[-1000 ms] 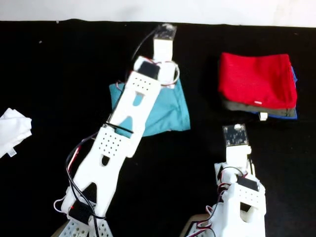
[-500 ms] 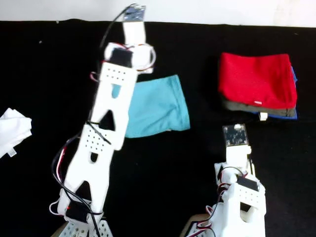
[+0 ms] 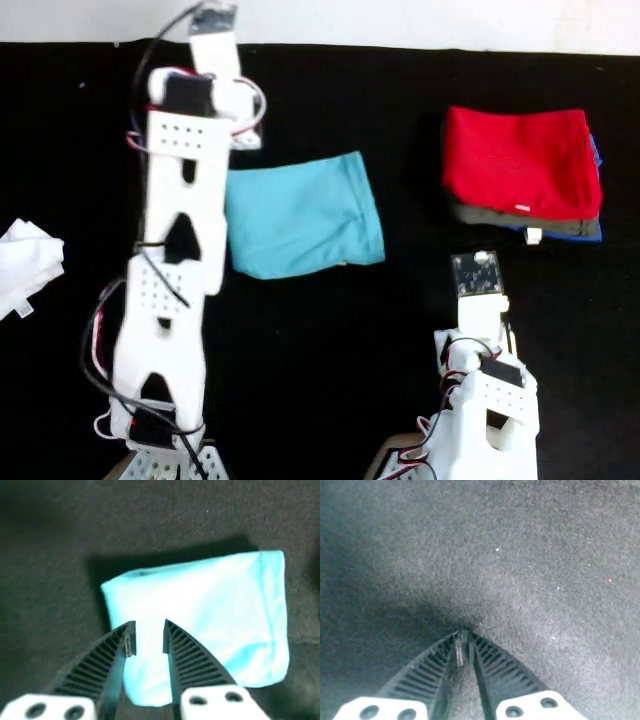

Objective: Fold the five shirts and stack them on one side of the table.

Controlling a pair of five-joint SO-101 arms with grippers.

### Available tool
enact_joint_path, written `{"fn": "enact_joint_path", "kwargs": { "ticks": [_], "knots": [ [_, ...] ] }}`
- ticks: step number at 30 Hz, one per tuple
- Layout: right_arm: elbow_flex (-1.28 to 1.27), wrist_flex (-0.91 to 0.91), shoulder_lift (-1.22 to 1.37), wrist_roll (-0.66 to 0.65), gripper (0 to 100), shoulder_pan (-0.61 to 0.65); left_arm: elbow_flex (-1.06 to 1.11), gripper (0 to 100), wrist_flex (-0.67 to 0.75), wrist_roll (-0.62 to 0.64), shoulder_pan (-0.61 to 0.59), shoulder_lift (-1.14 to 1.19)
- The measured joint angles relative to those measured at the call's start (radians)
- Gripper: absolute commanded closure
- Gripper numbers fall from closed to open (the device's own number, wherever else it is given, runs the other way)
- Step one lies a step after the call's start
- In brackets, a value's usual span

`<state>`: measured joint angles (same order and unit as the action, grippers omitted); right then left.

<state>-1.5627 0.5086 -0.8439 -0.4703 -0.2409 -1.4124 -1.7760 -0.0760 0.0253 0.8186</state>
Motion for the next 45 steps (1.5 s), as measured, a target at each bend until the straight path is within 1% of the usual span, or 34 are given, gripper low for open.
{"fn": "enact_joint_path", "kwargs": {
  "ticks": [2, 5, 8, 13, 15, 19, 23, 30, 33, 35, 37, 43, 45],
  "knots": [
    [0.0, 0.0, 0.0, 0.0, 99.2, 0.0, 0.158, 90, 0.0, 0.0, -0.014, -0.146],
    [0.0, 0.0, 0.0, 0.0, 99.2, 0.0, 0.454, 90, 0.002, -0.009, -0.041, -0.379],
    [0.0, 0.0, 0.0, 0.0, 99.2, 0.0, 0.764, 90, 0.063, -0.054, -0.081, -0.566],
    [0.0, 0.0, 0.0, 0.0, 99.2, 0.0, 1.247, 90, 0.295, -0.064, -0.201, -0.809],
    [0.0, 0.0, 0.0, 0.0, 99.2, 0.0, 1.425, 90, 0.393, -0.064, -0.23, -0.89],
    [0.0, 0.0, 0.0, 0.0, 99.2, 0.0, 1.743, 90, 0.603, -0.064, -0.241, -0.976],
    [0.0, 0.0, 0.0, 0.0, 99.2, 0.0, 1.984, 90, 0.807, -0.064, -0.239, -0.984],
    [0.0, 0.0, -0.005, 0.0, 99.2, 0.0, 2.271, 90, 1.089, -0.064, -0.241, -0.985],
    [0.0, 0.0, -0.008, 0.0, 99.2, 0.0, 2.349, 90, 1.208, -0.063, -0.238, -1.011],
    [0.034, 0.021, -0.008, 0.0, 99.2, 0.002, 2.363, 90, 1.24, -0.063, -0.238, -1.017],
    [0.106, 0.112, 0.0, 0.0, 99.2, 0.005, 2.369, 90, 1.252, -0.063, -0.236, -1.017],
    [0.5, 0.503, 0.0, 0.005, 99.1, 0.141, 2.372, 90, 1.258, -0.063, -0.236, -1.019],
    [0.637, 0.575, 0.025, 0.066, 96.3, 0.204, 2.372, 90, 1.258, -0.063, -0.236, -1.019]
  ]
}}
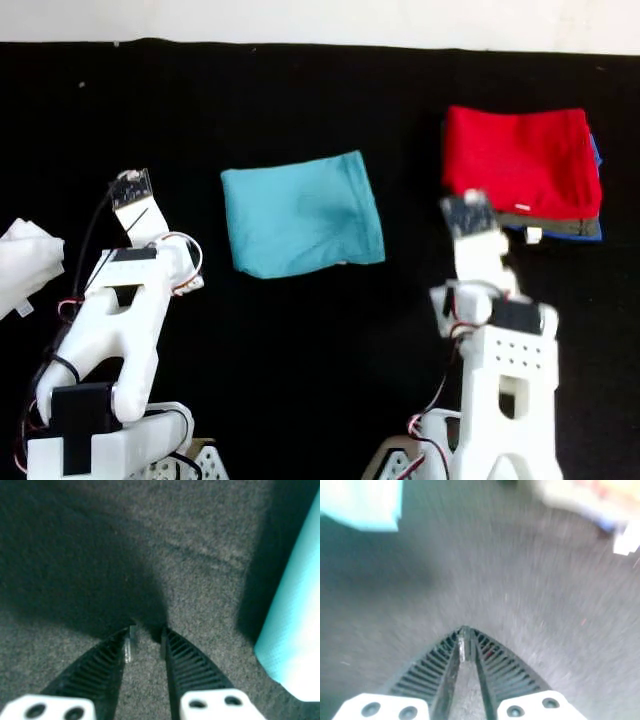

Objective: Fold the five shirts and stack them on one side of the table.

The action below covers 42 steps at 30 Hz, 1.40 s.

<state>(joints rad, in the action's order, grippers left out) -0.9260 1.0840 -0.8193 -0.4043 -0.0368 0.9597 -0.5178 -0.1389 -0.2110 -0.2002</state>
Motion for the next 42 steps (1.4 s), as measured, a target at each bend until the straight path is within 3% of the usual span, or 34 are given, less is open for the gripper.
{"fn": "enact_joint_path", "kwargs": {
  "ticks": [6, 14, 18, 29, 38, 42],
  "knots": [
    [0.374, 0.163, 0.222, 0.221, 78.3, 0.178, 0.0, 90, 0.0, 0.0, 0.0, 0.0],
    [0.835, 0.192, 0.706, 0.546, 77.2, 0.318, 0.0, 90, 0.0, 0.0, 0.0, 0.0],
    [1.086, 0.238, 0.967, 0.675, 70.8, 0.348, 0.0, 90, 0.0, 0.0, 0.0, 0.0],
    [1.728, 0.443, 1.524, 0.74, 70.7, 0.465, 0.0, 90, 0.0, 0.0, 0.0, -0.002],
    [1.978, 0.446, 1.843, 0.74, 71.1, 0.445, 0.0, 90, 0.0, 0.0, 0.0, -0.002],
    [2.025, 0.457, 1.898, 0.74, 80.3, 0.428, 0.0, 90, 0.0, 0.0, 0.0, -0.002]
  ]
}}
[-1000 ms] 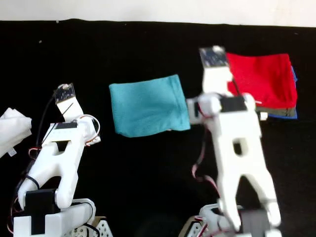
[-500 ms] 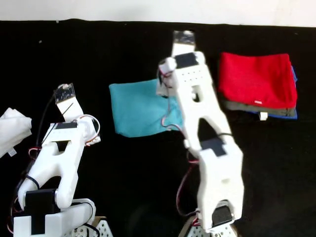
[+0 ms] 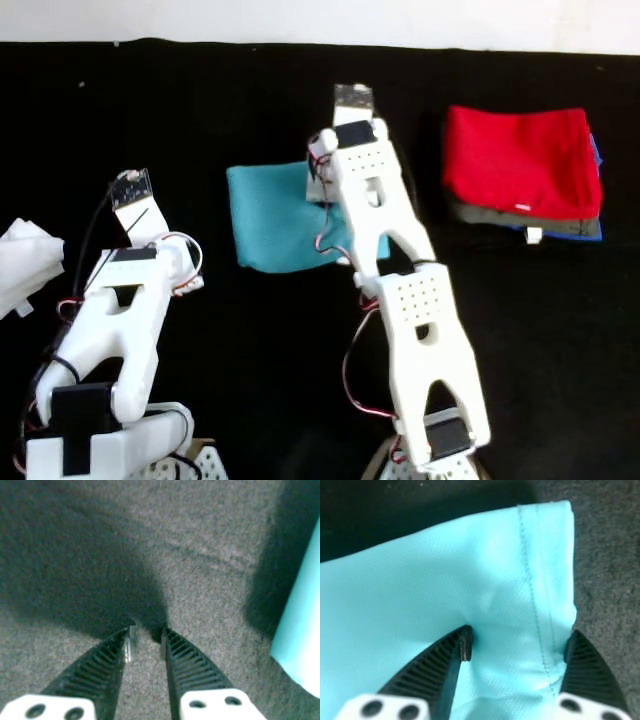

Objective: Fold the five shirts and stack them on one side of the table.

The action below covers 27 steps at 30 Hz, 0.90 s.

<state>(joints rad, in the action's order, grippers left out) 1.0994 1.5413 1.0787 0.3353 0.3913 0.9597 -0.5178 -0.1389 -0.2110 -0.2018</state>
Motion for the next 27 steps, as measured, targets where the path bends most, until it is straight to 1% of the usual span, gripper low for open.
{"fn": "enact_joint_path", "kwargs": {
  "ticks": [2, 7, 9, 11, 14, 16, 18, 22, 27],
  "knots": [
    [0.012, 0.008, 0.011, 0.0, 83.6, -0.006, 0.0, 90, 0.0, 0.0, 0.0, 0.0],
    [0.012, 0.012, 0.014, 0.0, 82.2, -0.029, 0.0, 90, 0.0, 0.0, 0.0, 0.0],
    [0.012, 0.021, 0.015, -0.034, 82.6, -0.029, 0.0, 90, 0.0, 0.0, 0.0, 0.0],
    [0.015, 0.035, 0.015, -0.086, 87.2, -0.029, 0.0, 90, 0.0, 0.0, 0.0, 0.0],
    [0.018, 0.063, 0.015, -0.164, 99.4, -0.031, 0.0, 90, 0.0, 0.0, 0.0, 0.0],
    [0.02, 0.089, 0.009, -0.215, 98.0, -0.043, 0.0, 90, 0.0, 0.0, 0.0, 0.0],
    [0.025, 0.109, 0.009, -0.236, 99.3, -0.06, 0.0, 90, 0.0, 0.0, 0.0, 0.0],
    [0.077, 0.163, 0.021, -0.25, 99.3, -0.084, 0.0, 90, 0.0, 0.0, 0.0, 0.0],
    [0.206, 0.207, 0.026, -0.255, 99.3, -0.133, 0.0, 90, 0.0, 0.0, 0.0, 0.0]
  ]
}}
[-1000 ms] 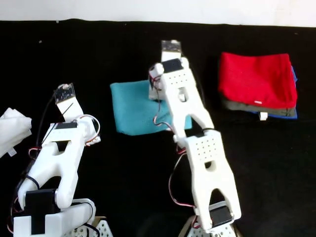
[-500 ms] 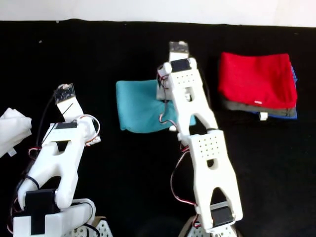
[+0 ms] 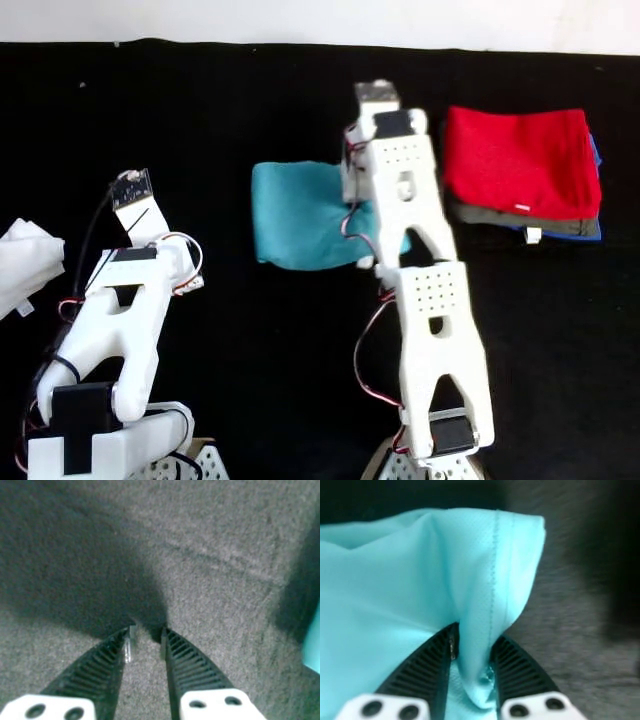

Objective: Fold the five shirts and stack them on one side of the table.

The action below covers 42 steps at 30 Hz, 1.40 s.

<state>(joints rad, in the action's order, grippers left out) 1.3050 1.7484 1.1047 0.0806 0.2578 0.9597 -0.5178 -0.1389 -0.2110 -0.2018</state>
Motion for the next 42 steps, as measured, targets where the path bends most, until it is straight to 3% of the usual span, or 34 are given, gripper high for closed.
{"fn": "enact_joint_path", "kwargs": {
  "ticks": [4, 13, 18, 22, 30, 36, 42],
  "knots": [
    [-0.017, 0.006, -0.101, 0.0, 99.3, -0.035, 0.0, 90, 0.0, 0.0, 0.0, 0.0],
    [-0.258, 0.006, -0.586, -0.046, 99.3, -0.061, 0.0, 90, 0.0, 0.0, 0.0, 0.0],
    [-0.281, 0.006, -0.73, -0.055, 99.3, -0.141, 0.0, 90, 0.0, 0.0, 0.0, 0.0],
    [-0.287, 0.006, -0.74, -0.11, 99.3, -0.256, 0.0, 90, 0.0, 0.0, 0.0, 0.0],
    [-0.288, -0.161, -0.618, -0.295, 99.3, -0.491, 0.0, 90, 0.0, 0.0, 0.0, 0.0],
    [-0.29, -0.226, -0.365, -0.417, 99.3, -0.549, 0.0, 90, 0.0, 0.0, 0.0, 0.0],
    [-0.259, -0.27, -0.347, -0.433, 99.3, -0.551, 0.0, 90, 0.0, 0.0, 0.0, 0.0]
  ]
}}
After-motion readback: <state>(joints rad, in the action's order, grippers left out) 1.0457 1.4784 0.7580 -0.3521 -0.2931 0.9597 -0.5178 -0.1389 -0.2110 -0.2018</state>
